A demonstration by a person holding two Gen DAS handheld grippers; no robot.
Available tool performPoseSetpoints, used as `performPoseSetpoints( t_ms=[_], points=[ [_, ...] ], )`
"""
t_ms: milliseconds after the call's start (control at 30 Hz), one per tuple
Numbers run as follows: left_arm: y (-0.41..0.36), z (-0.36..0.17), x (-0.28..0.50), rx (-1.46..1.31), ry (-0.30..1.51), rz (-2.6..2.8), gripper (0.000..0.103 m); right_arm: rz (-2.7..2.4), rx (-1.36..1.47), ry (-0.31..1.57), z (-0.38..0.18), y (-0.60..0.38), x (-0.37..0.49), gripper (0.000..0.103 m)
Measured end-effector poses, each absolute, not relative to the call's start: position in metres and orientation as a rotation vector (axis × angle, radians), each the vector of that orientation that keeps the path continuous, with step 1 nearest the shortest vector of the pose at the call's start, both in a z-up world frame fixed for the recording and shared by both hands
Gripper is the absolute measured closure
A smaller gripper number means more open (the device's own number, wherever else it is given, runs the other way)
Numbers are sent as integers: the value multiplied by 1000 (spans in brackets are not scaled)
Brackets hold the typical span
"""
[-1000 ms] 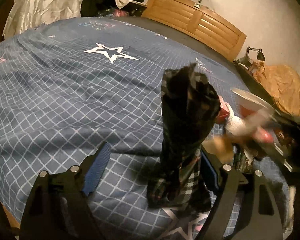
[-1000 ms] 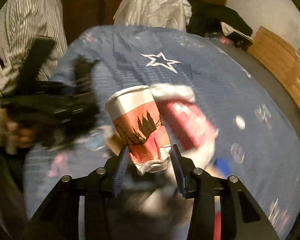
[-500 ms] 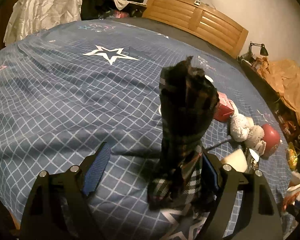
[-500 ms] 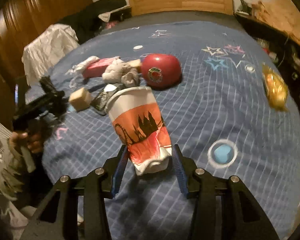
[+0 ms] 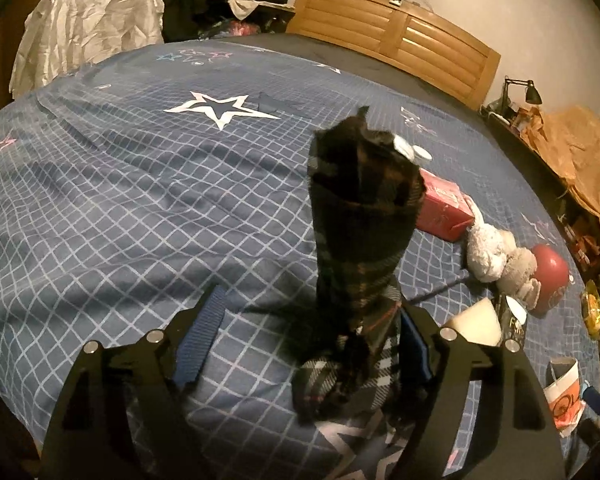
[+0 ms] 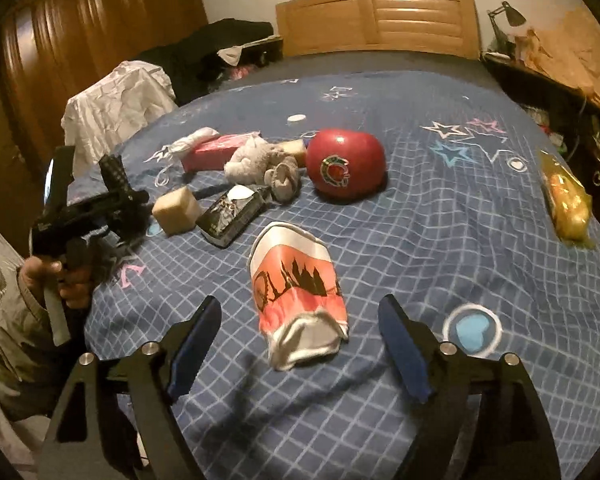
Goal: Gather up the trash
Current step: 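Lift the plaid cloth and paper cup off the bed with both tools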
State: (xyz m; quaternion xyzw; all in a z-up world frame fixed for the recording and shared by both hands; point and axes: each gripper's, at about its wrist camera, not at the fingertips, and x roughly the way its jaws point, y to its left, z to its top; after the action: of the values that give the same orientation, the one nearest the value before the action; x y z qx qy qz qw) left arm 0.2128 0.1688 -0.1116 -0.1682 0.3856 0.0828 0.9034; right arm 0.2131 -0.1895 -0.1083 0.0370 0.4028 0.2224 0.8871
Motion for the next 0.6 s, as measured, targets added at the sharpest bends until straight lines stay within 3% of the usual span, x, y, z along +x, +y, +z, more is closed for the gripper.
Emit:
performPoseSetpoints(
  t_ms=[100,167,200,233,433,600],
  points=[
    [165,-114,220,-320,826,191,27,494,57,856,-118,-179,217,22],
    [163,-115,222,-303,836,195,30,501,39,857,-123,-172,217,28],
    [162,-115,221,-298,835,191,33,504,35,861,-126,-169,217,44],
    [161,-115,220,-291,835,183,39,508,30,877,-131,-166,219,52],
    [152,-110,213,-257,818,144,74,486,63,855,-133,-168,214,59],
    [141,-97,200,-208,797,167,76,449,100,843,-130,-175,204,62]
  ],
)
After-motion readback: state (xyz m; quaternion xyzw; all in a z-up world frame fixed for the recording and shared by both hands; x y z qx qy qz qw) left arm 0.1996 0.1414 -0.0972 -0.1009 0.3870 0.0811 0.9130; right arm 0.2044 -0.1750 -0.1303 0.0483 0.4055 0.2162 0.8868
